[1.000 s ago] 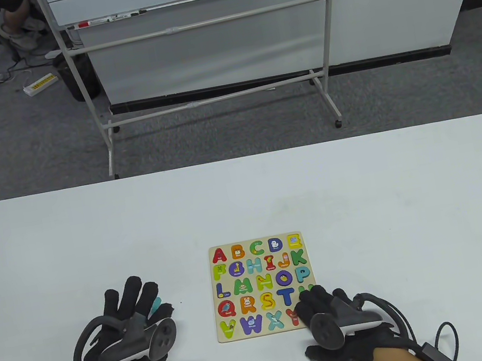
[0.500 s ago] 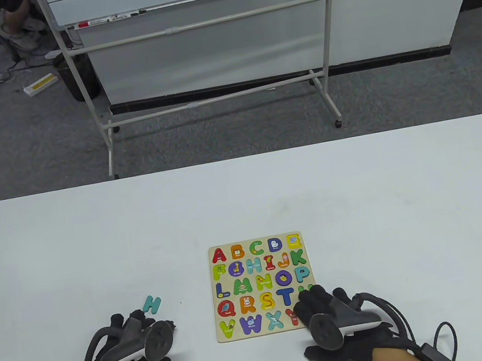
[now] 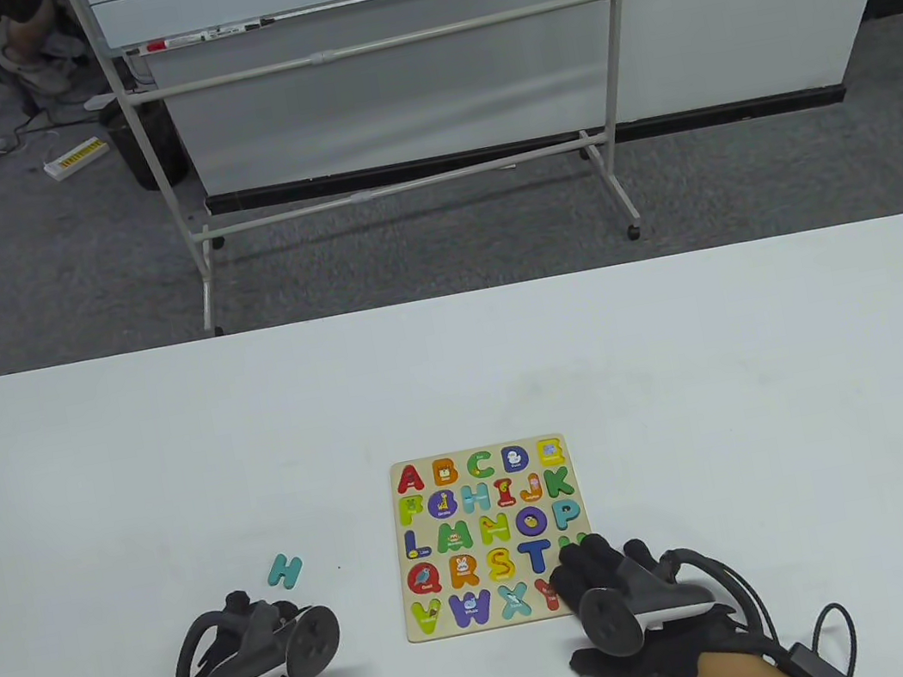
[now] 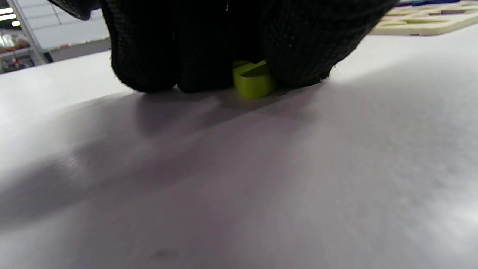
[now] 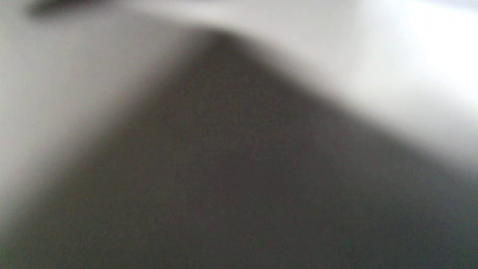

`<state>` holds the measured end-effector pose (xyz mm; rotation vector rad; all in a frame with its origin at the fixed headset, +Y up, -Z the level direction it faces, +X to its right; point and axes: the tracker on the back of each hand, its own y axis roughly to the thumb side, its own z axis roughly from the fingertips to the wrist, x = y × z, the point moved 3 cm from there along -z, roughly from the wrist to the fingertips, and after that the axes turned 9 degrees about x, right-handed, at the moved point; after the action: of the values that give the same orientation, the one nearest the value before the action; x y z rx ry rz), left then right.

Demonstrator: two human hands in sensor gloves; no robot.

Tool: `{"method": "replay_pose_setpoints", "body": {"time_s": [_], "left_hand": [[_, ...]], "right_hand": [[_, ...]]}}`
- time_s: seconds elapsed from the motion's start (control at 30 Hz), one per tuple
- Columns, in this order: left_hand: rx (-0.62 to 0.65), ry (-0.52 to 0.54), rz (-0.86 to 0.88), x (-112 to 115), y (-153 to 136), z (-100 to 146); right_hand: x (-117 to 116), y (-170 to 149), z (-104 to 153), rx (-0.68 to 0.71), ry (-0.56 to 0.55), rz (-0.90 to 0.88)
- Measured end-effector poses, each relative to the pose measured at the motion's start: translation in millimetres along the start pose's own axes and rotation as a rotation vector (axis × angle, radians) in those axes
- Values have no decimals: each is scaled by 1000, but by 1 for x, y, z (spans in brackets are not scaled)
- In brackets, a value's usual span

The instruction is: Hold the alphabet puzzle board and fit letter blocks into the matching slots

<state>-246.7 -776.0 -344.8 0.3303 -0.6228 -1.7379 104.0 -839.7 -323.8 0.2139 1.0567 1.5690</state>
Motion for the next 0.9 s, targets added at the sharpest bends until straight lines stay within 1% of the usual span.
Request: {"method": "replay_pose_setpoints", "body": {"time_s": [0.27,0.4,0.53,0.6,0.67,0.77,0.9], "left_hand": [[-31,48,4,-1,0,0],[-75,76,22,-1,-1,1],[-114,143,137,-12,2,-1],[-166,174,245,-22,5,-5],[-189,204,316,-32,9,-11],[-217,198,410,-46,19,-26],[-248,139,491,-50,35,-47]], "right_hand": [[0,0,0,-1,-1,-1],[0,0,0,-5,-4,-1],[1,0,0,-10,-8,-2],[1,0,0,-9,-8,-5],[1,0,0,-8,-9,-7],[1,0,0,-8,-12,-9],[1,0,0,-7,-15,-13]]}}
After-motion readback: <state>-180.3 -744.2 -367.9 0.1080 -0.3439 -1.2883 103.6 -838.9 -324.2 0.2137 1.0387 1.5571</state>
